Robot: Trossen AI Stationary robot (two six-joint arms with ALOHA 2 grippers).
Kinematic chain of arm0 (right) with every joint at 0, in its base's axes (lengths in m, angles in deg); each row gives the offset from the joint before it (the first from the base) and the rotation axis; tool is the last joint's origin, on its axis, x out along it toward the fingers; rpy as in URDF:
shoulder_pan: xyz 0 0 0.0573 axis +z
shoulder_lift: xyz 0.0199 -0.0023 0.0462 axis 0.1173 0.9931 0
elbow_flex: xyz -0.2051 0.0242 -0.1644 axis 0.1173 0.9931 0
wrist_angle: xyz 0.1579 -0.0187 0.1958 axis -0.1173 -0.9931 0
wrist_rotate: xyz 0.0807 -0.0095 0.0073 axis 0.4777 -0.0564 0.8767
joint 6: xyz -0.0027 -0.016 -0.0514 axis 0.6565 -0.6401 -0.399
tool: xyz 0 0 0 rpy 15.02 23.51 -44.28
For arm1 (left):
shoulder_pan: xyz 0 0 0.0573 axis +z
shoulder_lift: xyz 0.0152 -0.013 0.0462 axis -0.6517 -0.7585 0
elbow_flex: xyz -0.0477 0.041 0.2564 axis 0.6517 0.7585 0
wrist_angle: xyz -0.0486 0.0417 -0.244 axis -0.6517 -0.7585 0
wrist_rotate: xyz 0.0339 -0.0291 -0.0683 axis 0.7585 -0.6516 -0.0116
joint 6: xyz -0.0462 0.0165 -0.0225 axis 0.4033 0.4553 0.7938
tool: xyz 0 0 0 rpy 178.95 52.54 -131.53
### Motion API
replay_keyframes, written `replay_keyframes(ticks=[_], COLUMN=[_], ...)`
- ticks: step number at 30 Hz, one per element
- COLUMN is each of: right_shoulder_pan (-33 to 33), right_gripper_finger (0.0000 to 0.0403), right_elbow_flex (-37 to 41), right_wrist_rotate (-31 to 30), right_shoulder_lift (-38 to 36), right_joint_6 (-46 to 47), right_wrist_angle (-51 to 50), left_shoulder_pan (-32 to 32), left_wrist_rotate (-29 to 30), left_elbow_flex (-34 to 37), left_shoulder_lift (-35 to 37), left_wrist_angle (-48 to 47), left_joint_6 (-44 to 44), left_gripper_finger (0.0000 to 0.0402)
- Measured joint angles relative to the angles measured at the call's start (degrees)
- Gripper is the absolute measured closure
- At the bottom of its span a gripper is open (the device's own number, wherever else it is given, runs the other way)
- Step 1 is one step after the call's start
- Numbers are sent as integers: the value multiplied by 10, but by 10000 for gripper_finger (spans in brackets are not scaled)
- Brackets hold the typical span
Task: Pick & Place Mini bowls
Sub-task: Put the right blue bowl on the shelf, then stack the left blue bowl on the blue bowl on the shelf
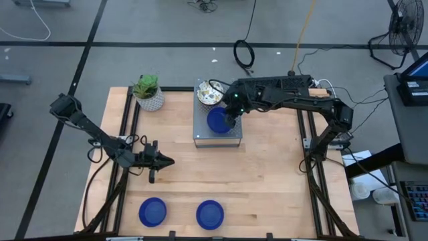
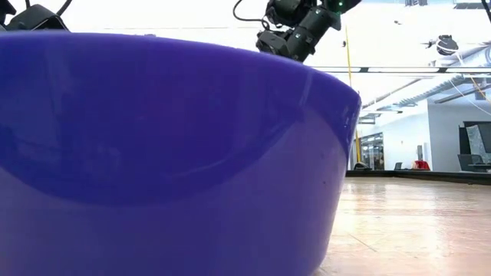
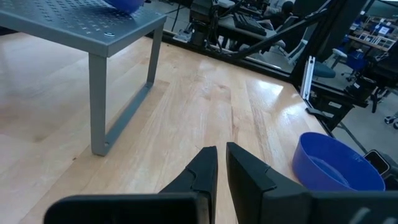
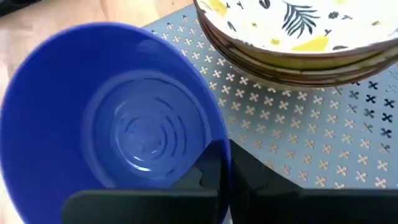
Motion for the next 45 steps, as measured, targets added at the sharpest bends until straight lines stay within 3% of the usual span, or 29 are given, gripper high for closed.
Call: replay_keyframes(ticks=[17,25,36,45], right_shoulder_pan=[0,0,0,33], right_gripper_finger=[361,322,271,268], right_elbow_flex=[17,17,18,38], right_wrist_rotate=[-2,-2,-2,-1], right_shoulder_lift=[0,-1,-70,-153], right_joint_6=[-5,-7,-8,26], right_wrist_angle=[16,20,36,-63], left_shoulder_pan=[0,0,0,0], left_wrist_rotate=[0,0,0,0], left_elbow_flex=[0,0,0,0], left_shoulder_lift=[0,0,0,0], left_wrist_angle=[0,0,0,0], left_joint_6=[0,0,0,0], left_gripper_finger=[364,364,364,364])
